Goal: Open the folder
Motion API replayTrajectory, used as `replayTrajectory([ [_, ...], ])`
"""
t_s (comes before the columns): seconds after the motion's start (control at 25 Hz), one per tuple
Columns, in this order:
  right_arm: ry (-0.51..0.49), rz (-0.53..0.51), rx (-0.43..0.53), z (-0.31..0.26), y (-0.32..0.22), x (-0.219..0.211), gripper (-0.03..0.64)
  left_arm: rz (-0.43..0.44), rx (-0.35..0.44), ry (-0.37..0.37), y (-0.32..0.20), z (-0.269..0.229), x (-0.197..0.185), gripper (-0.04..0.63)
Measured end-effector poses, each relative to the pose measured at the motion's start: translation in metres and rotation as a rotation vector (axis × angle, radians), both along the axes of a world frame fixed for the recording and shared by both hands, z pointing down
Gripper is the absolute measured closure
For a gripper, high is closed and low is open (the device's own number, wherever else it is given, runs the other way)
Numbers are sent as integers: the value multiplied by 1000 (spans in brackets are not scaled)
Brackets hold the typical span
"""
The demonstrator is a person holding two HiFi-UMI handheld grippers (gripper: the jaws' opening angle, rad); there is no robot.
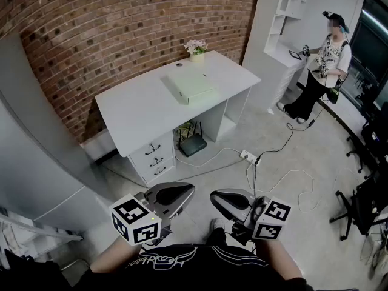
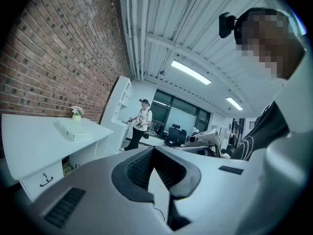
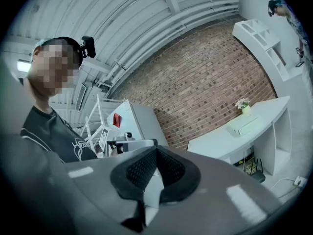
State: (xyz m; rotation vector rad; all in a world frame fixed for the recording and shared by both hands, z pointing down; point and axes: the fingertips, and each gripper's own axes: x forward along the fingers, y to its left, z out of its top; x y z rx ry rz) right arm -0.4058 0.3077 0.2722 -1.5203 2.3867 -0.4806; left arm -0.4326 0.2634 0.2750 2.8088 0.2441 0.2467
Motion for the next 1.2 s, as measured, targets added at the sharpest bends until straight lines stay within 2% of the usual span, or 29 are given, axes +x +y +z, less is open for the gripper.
replayTrajectory([
  [0.52,-8,9,1,1,7,17,614,11,3,-3,8,-1,18,600],
  [0.72,-70,4,10,-1,11,27,614,25,3,-9,13,0,30,600],
  [0.92,-69,24,2,-1,14,47,614,44,2,-11,12,-1,51,600],
  [1.2,-70,27,10,-5,9,90,614,64,16,-10,8,-7,101,600],
])
